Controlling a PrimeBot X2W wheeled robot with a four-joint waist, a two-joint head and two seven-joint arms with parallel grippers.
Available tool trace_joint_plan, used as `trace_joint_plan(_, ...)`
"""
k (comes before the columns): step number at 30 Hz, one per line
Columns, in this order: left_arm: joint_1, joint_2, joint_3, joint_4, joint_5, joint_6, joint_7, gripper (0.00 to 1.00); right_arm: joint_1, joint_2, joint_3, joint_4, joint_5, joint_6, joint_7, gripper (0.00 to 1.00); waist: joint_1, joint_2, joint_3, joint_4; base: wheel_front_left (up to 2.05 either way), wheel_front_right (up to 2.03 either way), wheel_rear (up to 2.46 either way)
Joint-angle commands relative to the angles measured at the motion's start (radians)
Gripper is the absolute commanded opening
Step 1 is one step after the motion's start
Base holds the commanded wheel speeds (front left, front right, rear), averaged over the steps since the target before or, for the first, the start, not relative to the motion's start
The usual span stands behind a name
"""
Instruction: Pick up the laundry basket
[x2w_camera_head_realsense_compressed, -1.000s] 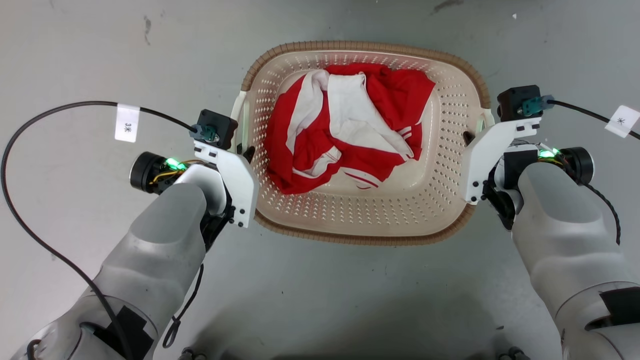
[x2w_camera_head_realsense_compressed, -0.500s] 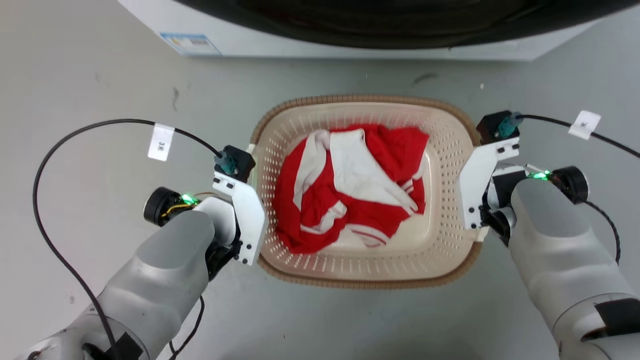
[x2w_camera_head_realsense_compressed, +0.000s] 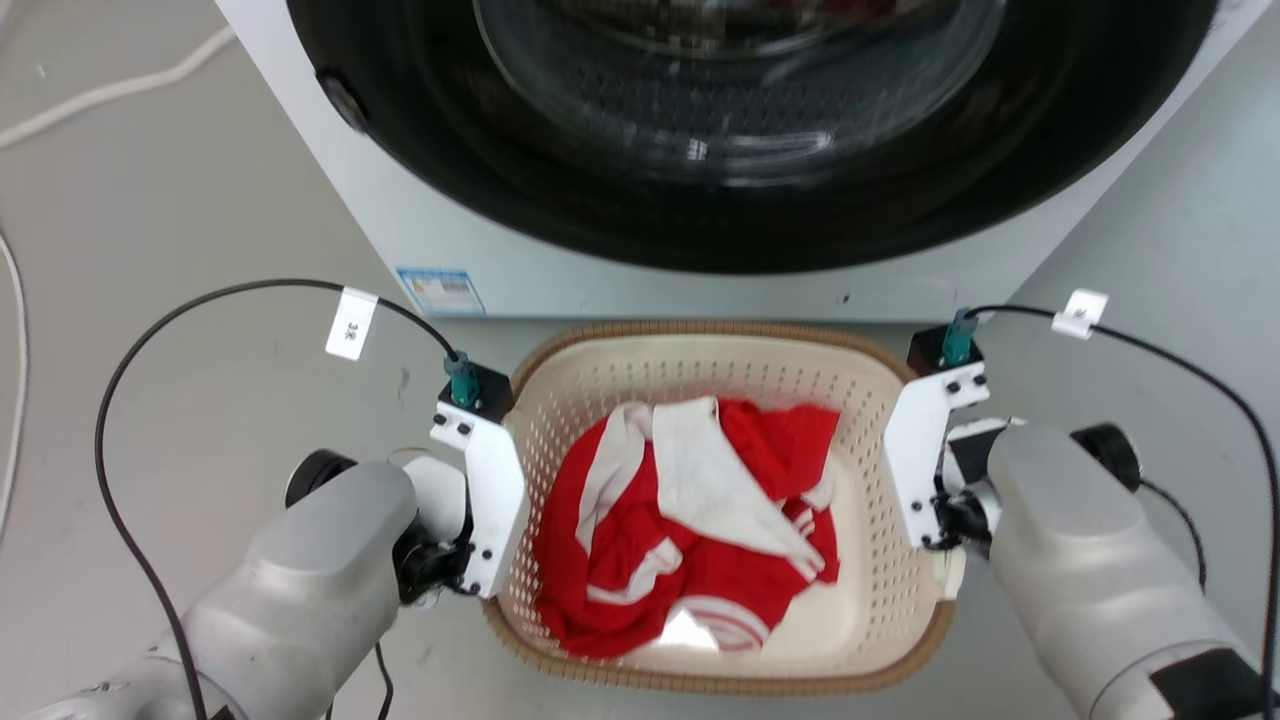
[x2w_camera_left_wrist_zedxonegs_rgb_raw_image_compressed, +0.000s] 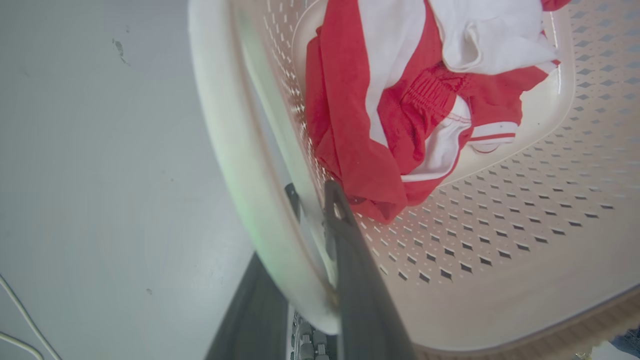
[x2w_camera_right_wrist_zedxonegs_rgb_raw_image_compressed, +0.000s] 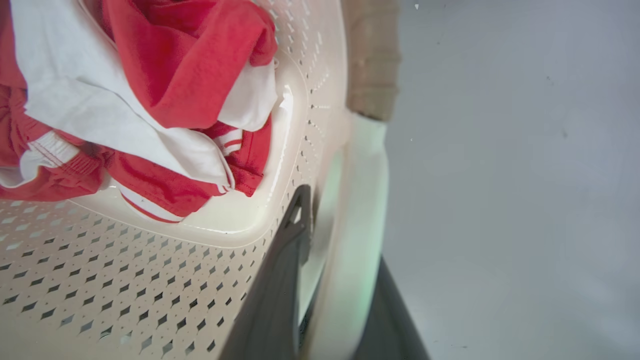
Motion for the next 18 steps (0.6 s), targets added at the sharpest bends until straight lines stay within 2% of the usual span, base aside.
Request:
trace_joint_plan(1,0.021,0.03,-0.015,-0.006,-0.006,-0.002,0.03,0.0,0.034,-0.015,0.046,-0.016,0.029,0.0,0.032,0.0,0.0002,0.0,-0.101,-0.01,0.0,0.0,0.0)
trace_joint_plan(8,0.067,0.063,-0.035,-0.049,-0.071,-0.002,0.137,0.0,0.091,-0.014,0.186,-0.083,0.169,0.001,0.15,0.0,0.0002,0.0,-0.218,-0.024,0.0,0.0,0.0)
trace_joint_plan(18,0.127,0.074,-0.047,-0.086,-0.108,-0.003,0.25,0.0,0.074,-0.014,0.258,-0.074,0.241,0.001,0.216,0.0,0.0002,0.0,-0.327,-0.022,0.0,0.0,0.0)
